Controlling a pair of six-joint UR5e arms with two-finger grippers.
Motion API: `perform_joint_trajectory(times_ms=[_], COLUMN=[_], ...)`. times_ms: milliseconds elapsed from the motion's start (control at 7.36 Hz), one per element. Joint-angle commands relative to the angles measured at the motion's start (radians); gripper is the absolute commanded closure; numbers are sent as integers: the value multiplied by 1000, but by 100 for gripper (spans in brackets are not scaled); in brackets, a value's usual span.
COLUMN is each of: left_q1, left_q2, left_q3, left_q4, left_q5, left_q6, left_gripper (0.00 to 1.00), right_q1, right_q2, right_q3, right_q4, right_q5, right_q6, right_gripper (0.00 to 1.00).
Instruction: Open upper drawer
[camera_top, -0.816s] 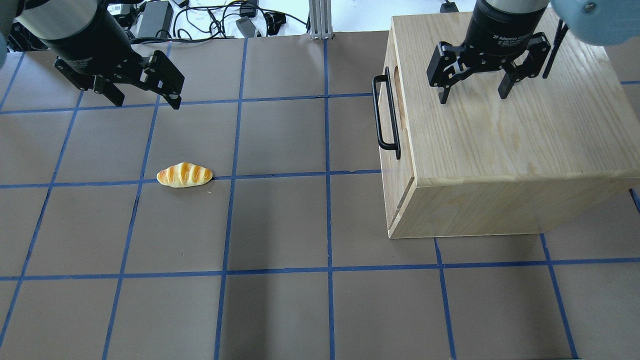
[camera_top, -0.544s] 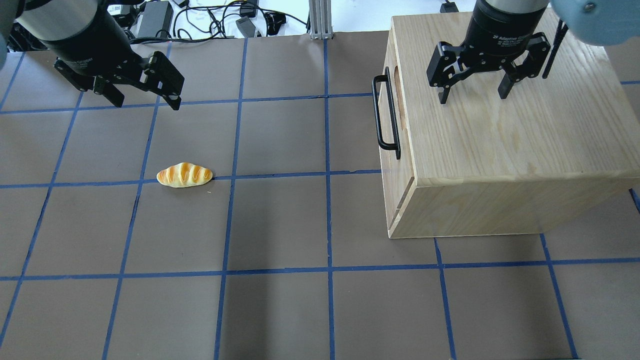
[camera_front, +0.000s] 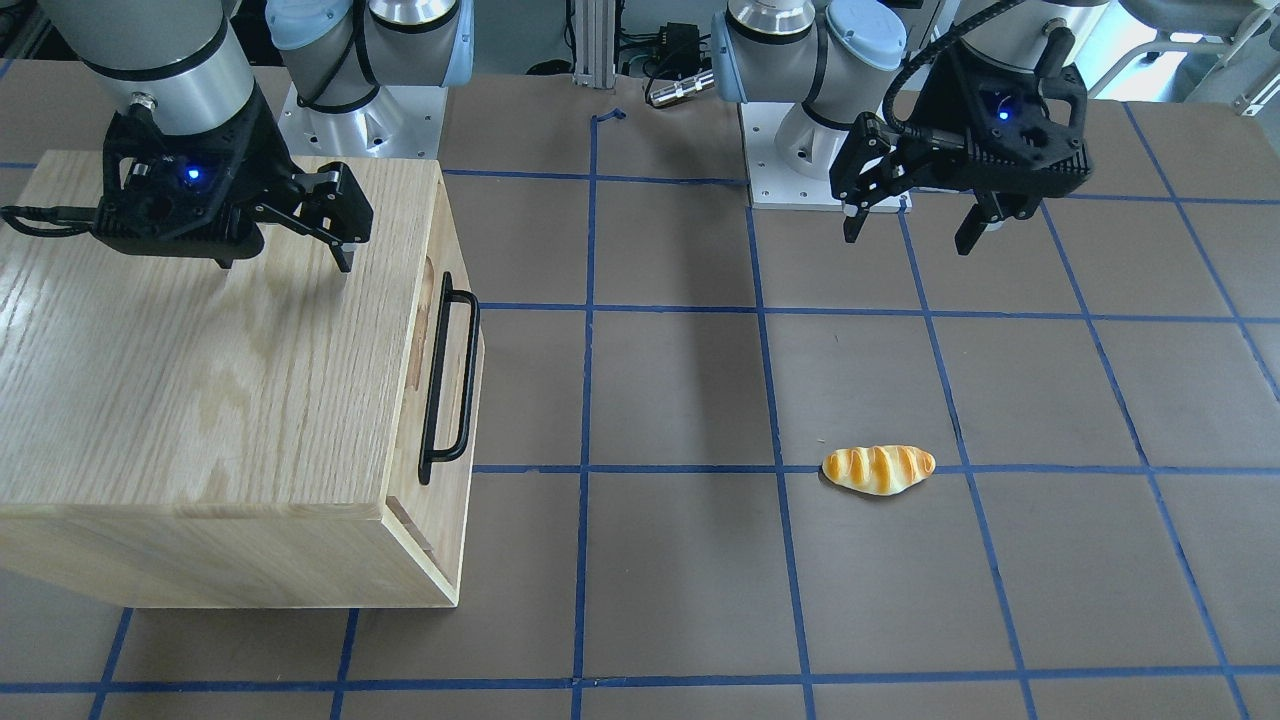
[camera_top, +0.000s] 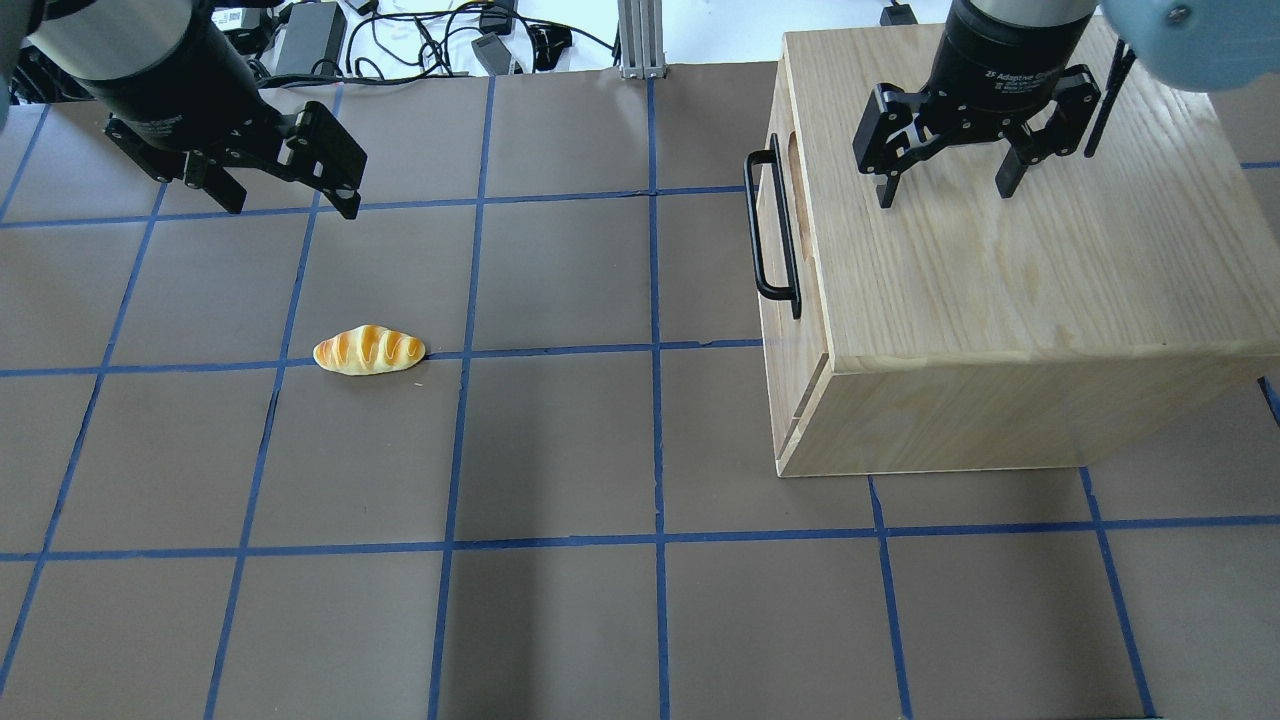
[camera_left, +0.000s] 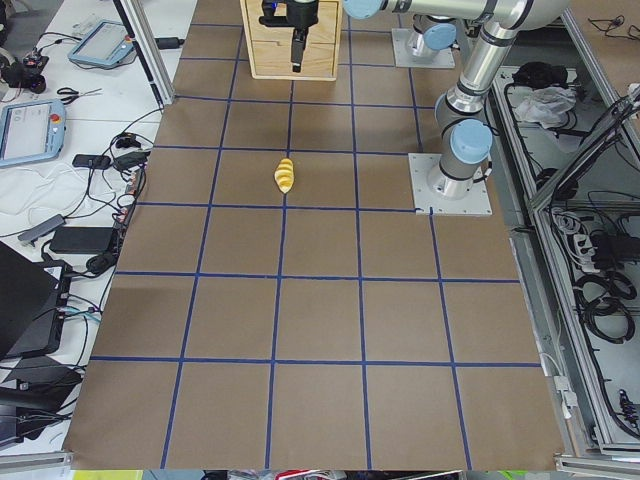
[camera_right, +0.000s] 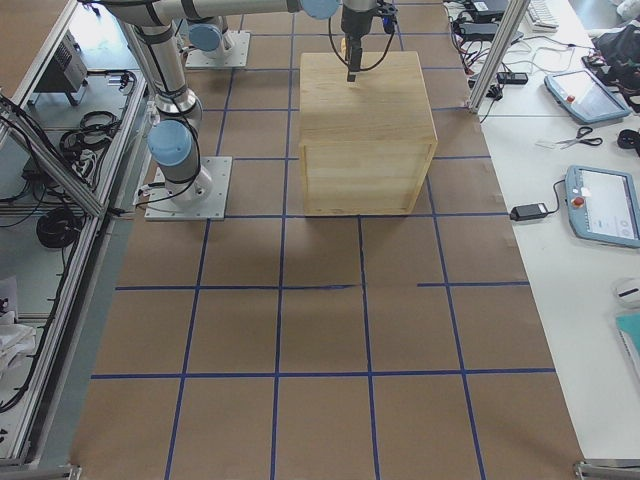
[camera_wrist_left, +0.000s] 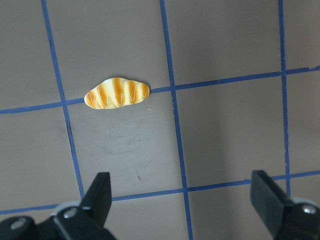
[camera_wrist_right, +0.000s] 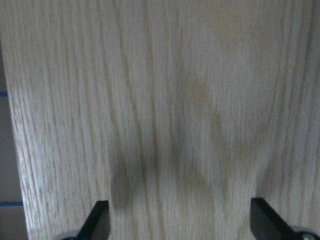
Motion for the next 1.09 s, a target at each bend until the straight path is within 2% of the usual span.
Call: perform_joint_trajectory(times_ms=[0,680,951], left_q1=[-3,-137,-167], left_q2=[-7,-82,-100], left_q3=[1,13,12], left_q4=[0,93,116], left_q5=[-3,-56,-57], left_q6=[-40,-347,-387], left_gripper=[0,0,0], right_q1=[0,-1,-1], right_q2=[0,0,0], right_q3=[1,0,0], right_q4=[0,0,0], right_q5=[0,0,0], right_q6=[1,0,0], right_gripper=[0,0,0])
